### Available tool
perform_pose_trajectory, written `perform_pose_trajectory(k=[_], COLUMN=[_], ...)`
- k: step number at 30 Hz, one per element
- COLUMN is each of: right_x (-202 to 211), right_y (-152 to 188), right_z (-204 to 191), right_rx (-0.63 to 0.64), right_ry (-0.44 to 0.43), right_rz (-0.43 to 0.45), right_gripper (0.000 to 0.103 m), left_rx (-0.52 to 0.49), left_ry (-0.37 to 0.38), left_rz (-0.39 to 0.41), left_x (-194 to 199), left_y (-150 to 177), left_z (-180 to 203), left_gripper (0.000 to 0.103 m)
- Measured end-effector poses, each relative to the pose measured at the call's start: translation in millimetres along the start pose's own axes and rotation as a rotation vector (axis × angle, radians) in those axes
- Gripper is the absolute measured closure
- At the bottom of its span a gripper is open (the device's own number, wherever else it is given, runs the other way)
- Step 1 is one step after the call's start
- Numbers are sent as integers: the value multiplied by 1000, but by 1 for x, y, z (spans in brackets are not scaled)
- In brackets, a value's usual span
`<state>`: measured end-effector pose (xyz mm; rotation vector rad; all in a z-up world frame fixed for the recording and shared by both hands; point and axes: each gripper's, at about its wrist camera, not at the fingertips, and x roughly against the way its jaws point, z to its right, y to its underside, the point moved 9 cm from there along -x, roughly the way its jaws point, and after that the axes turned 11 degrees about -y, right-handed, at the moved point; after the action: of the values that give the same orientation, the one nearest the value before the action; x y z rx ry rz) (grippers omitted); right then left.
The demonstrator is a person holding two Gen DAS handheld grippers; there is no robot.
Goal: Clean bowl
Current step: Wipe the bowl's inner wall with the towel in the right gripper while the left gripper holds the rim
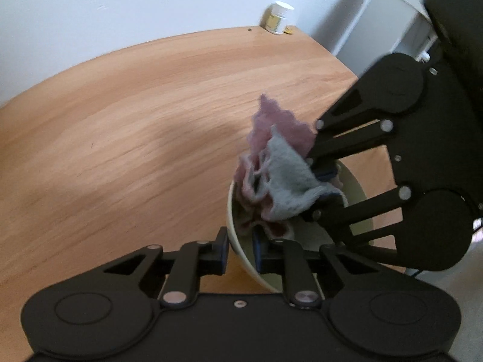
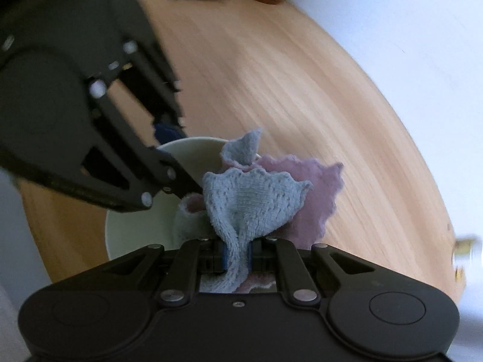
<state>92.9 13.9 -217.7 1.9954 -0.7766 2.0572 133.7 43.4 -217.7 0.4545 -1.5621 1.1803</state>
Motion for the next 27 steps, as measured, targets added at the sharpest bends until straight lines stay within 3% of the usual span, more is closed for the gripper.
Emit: perform_pose_trajectory(k=[7,11,19,24,27], right_x=[-8,3,24,24,23], right_y=[-5,-6,-2,-1,4], right_z=[-6,1,14,16,9], right_rx=[61,64,-8,-58,-54], right_ry=[-67,-40,-2,5,17], right_rz=[7,55,122,100,69], right_gripper=[91,91,91,91,91], left_rx=[-23,-32,50,85,158], left_ry=[15,8,31,4,12], left_rz=[-9,-16,-16,-25,-40], left_x=[-1,-7,-12,-14,-17], left_y=[2,-4,-8,-7,-6], left_z=[0,-2,-9,-13,-19], left_gripper=[86,86,87,87,87])
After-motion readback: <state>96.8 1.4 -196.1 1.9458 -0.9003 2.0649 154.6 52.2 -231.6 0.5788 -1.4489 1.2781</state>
